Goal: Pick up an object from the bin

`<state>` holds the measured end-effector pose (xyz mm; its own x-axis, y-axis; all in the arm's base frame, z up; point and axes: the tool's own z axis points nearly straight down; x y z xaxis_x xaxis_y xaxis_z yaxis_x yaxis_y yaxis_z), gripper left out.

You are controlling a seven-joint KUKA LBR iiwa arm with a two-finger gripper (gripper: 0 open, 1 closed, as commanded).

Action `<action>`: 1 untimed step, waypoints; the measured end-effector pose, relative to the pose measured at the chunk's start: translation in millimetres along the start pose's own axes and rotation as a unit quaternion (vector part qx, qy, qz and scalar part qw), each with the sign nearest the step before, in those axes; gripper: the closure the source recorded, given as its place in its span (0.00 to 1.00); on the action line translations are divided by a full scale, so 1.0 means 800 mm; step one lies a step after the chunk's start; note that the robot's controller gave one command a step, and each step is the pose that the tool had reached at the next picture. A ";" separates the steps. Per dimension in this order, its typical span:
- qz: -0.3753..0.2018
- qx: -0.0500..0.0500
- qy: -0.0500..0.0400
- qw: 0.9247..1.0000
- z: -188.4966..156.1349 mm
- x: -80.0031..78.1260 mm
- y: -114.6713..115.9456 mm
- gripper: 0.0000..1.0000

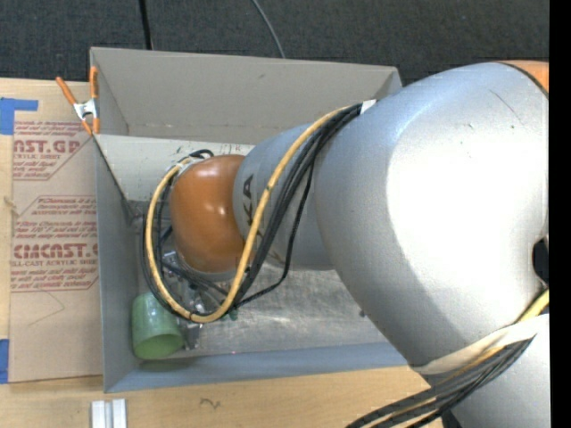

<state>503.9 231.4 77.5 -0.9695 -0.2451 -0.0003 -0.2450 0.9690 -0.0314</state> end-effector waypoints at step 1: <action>0.036 -0.001 -0.010 0.999 -0.001 0.014 0.000 0.00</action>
Offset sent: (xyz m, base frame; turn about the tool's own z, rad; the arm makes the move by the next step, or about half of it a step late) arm -0.0248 0.0144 -0.0075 0.0675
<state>493.4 228.7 78.7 -0.9842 -0.1760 -0.0218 -0.1753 0.9841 -0.0278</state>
